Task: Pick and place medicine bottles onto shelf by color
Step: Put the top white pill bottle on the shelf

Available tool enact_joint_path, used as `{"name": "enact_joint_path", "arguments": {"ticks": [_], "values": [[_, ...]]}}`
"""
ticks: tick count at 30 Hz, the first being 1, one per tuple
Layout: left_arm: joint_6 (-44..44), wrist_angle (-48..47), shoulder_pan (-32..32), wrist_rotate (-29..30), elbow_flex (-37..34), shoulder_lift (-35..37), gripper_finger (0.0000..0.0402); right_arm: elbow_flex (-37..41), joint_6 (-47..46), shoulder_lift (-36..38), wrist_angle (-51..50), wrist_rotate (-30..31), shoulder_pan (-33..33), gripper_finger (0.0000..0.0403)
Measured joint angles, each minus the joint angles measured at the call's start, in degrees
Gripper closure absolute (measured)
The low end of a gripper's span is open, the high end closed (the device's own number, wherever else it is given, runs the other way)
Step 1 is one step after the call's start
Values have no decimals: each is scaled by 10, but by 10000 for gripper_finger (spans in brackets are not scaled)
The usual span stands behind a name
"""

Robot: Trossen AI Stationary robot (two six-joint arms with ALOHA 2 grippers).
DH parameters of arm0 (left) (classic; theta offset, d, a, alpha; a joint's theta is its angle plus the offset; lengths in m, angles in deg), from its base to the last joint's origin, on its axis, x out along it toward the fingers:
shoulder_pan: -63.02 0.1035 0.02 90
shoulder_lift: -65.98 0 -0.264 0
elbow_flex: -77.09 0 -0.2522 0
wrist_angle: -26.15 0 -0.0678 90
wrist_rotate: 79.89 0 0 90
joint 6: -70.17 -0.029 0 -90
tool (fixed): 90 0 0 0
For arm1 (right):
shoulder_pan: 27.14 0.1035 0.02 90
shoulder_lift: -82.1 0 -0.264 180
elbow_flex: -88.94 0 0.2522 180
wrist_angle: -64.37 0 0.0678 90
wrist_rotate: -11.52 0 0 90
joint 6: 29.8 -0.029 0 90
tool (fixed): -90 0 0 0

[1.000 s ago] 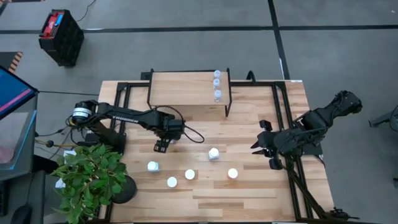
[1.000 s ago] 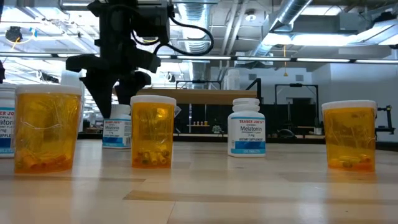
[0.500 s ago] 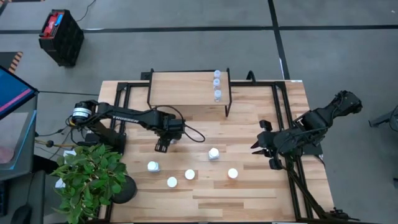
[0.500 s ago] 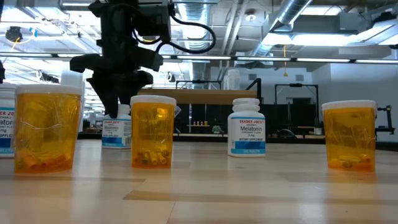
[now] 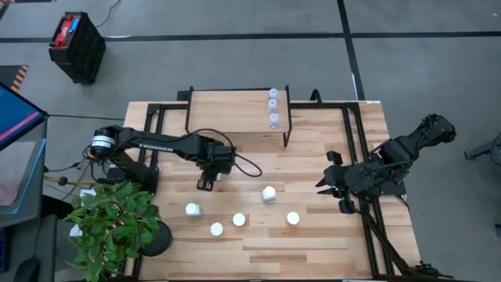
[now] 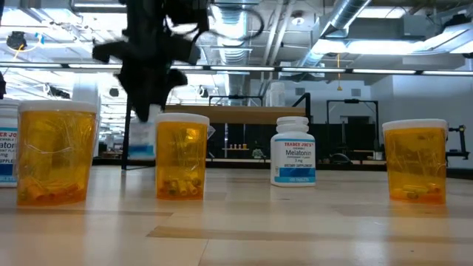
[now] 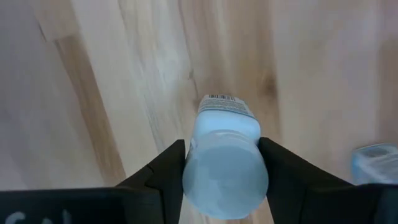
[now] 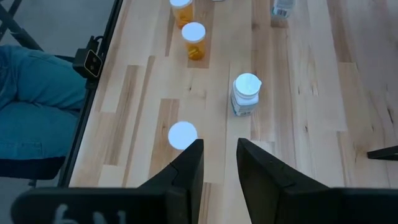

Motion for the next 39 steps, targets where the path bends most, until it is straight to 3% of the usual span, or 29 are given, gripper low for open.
{"name": "enact_joint_path", "arguments": {"ticks": [10, 19, 29, 39], "values": [[-49, -153, 23, 3, 216, 0, 254, 0, 0, 0, -5, 0, 0, 285], [-120, -178, 157, 44, 385, 0, 254, 0, 0, 0, -5, 0, 0, 285], [-153, -179, 330, -11, 406, -17, 254, 0, 1, 0, -14, 0, 0, 285], [-147, -172, 371, 36, 406, -88, 254, 0, 16, 0, -24, 0, 0, 285]]}}
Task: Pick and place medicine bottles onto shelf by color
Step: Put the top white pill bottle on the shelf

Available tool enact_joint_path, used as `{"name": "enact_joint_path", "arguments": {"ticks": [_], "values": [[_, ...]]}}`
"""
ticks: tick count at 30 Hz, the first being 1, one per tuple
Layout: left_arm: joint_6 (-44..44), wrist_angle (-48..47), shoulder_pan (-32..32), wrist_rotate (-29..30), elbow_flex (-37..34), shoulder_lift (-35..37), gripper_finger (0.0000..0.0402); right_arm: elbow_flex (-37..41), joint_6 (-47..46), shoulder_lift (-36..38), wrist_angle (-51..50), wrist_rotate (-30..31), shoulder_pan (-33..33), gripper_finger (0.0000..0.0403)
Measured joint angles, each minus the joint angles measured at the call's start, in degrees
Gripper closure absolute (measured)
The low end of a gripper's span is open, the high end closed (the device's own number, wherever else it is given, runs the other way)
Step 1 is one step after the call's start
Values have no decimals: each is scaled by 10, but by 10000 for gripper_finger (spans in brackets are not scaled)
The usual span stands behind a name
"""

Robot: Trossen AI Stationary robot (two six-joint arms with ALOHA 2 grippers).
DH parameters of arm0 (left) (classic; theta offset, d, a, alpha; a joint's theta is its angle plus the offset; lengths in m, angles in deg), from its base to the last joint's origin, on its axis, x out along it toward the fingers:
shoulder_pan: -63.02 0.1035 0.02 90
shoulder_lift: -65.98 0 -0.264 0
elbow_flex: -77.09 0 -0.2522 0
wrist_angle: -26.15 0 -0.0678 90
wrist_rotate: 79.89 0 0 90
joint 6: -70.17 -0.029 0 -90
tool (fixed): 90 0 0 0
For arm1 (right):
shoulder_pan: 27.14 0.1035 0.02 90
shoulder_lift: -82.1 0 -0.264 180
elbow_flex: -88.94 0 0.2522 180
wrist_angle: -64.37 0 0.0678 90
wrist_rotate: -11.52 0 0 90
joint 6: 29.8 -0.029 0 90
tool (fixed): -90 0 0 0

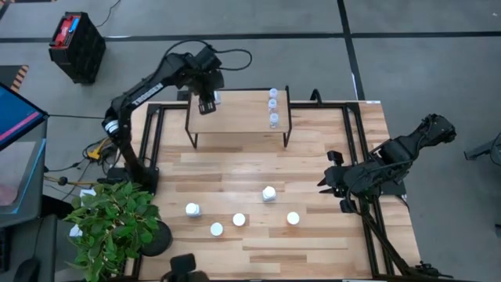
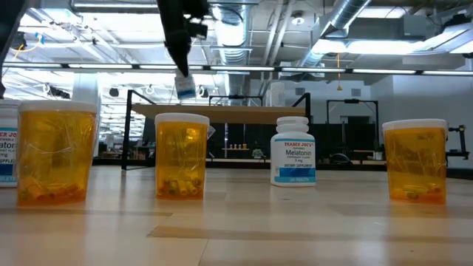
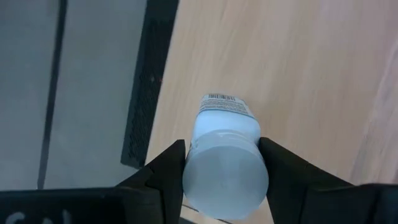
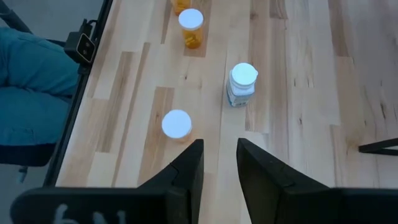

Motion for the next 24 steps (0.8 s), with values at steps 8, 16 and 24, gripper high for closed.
{"name": "enact_joint_path", "arguments": {"ticks": [8, 16, 24], "values": [[-36, -22, 0, 8, 0, -34, 241, 0, 0, 0, -2, 0, 0, 285], [-33, -29, 0, 65, 0, -35, 197, 0, 0, 0, -2, 0, 0, 285], [-31, -15, 0, 69, 0, -35, 188, 0, 0, 0, -2, 0, 0, 285]]}}
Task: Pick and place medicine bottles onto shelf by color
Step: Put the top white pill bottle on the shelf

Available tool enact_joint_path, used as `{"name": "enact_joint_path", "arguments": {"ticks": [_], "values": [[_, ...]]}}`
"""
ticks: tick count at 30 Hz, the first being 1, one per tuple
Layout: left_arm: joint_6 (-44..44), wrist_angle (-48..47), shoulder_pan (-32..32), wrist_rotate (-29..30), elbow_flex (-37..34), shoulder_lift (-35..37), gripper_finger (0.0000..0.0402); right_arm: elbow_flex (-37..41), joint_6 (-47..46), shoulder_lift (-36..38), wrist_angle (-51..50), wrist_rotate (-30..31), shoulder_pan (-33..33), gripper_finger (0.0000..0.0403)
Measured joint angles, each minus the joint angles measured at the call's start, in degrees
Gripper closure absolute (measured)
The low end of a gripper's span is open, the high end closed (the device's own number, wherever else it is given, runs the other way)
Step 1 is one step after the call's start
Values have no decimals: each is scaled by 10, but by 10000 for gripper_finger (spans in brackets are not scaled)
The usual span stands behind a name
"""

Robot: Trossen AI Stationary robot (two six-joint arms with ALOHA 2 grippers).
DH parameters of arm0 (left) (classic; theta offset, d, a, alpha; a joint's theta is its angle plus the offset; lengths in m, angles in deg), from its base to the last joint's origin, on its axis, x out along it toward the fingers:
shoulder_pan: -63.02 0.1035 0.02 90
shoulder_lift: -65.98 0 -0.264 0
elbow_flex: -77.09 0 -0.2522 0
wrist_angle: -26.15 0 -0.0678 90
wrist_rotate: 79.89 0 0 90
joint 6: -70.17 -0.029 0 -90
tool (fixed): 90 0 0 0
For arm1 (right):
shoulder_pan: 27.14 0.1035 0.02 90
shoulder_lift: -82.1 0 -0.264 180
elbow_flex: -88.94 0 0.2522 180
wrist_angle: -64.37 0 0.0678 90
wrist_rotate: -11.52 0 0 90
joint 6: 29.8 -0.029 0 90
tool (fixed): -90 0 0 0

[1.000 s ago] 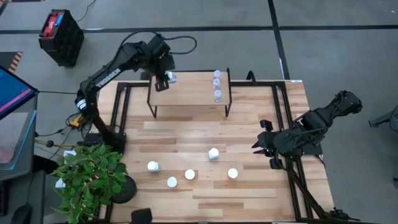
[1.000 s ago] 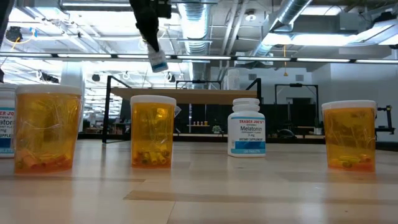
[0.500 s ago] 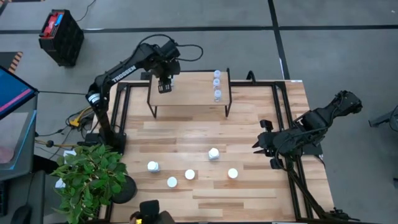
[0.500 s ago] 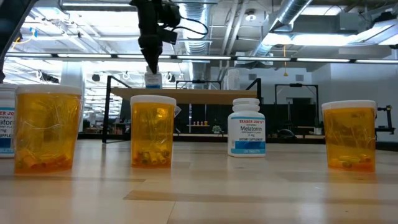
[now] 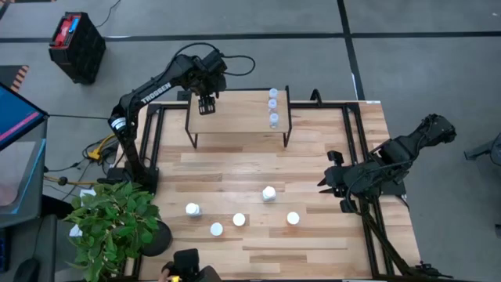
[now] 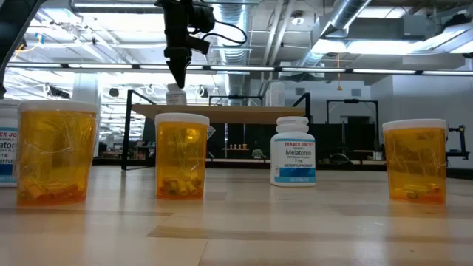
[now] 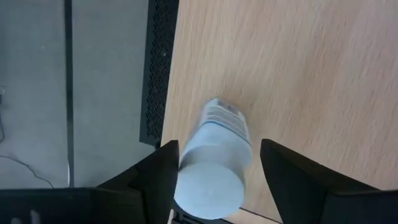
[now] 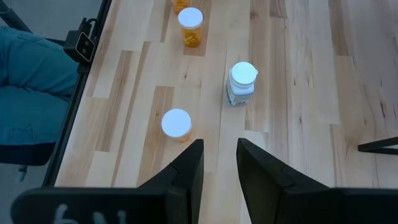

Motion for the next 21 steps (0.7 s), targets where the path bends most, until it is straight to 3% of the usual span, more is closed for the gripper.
{"name": "enact_joint_path", "arguments": {"ticks": [12, 16, 21], "values": [[-15, 75, -7, 8, 1, 0, 187, 0, 0, 0, 0, 0, 0, 285], [-16, 55, -29, -2, 24, 0, 187, 0, 0, 0, 0, 0, 0, 285], [-14, -41, -66, -62, 60, 0, 187, 0, 0, 0, 0, 0, 0, 285]]}}
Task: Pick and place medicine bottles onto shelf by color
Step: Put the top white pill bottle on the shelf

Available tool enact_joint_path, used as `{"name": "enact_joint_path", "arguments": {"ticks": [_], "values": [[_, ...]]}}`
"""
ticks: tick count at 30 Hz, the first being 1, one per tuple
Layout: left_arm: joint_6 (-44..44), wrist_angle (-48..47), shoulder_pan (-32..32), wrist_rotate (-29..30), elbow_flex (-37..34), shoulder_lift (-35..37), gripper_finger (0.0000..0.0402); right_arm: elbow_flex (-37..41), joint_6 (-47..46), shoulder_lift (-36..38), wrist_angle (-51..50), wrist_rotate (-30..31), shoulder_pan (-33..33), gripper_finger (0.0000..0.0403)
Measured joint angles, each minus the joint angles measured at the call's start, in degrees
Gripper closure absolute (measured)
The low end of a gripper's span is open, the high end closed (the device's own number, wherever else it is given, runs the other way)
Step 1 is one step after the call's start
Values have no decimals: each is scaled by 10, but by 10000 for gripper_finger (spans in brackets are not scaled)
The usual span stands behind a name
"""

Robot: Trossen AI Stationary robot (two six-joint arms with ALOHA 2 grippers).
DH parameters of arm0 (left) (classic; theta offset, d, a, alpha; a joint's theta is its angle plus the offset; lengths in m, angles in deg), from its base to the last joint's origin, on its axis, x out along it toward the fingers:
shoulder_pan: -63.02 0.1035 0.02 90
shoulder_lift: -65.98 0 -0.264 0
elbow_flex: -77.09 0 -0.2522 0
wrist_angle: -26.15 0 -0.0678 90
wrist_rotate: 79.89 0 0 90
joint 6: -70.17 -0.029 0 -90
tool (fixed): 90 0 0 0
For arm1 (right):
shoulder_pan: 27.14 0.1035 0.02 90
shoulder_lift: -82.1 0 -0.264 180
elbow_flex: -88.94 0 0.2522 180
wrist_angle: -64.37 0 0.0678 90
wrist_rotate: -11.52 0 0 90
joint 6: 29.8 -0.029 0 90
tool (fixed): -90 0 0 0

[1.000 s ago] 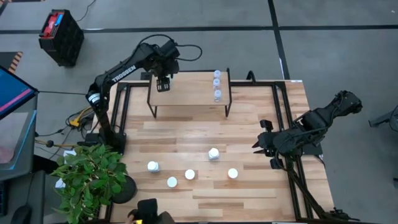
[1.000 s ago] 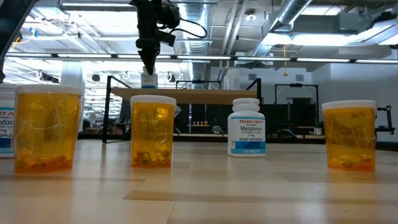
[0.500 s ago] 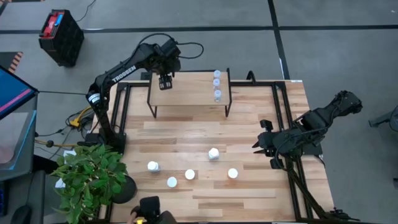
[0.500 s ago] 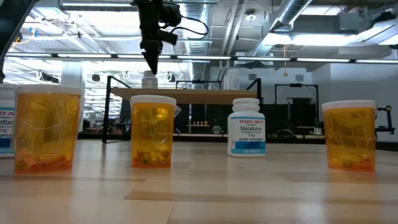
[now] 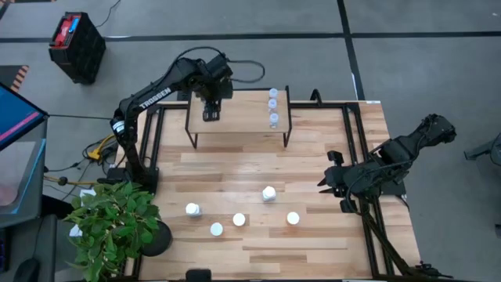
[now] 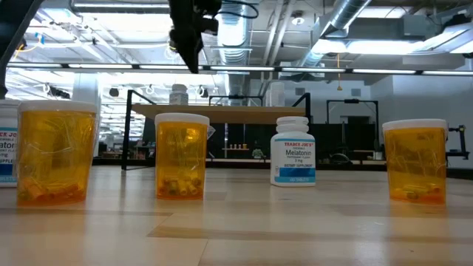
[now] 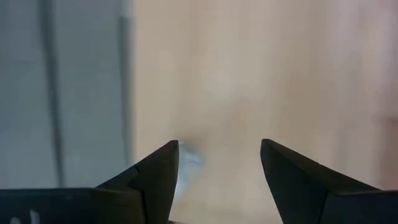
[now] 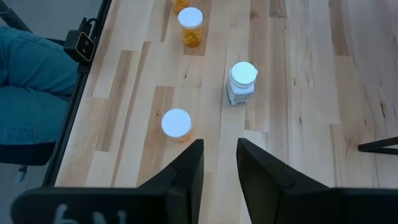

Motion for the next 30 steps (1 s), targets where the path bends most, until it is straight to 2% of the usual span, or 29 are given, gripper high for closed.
{"name": "enact_joint_path", "arguments": {"ticks": [4, 7, 17, 20, 30], "values": [[16, -82, -14, -6, -3, 0, 187, 0, 0, 0, 0, 0, 0, 285], [37, -80, -11, -5, -23, 0, 187, 0, 0, 0, 0, 0, 0, 285], [55, -53, 14, 50, -98, 0, 187, 0, 0, 0, 0, 0, 0, 285], [54, -34, 18, 63, -105, 0, 187, 0, 0, 0, 0, 0, 0, 285], [29, 15, 18, 54, -107, 0, 187, 0, 0, 0, 0, 0, 0, 285]]}}
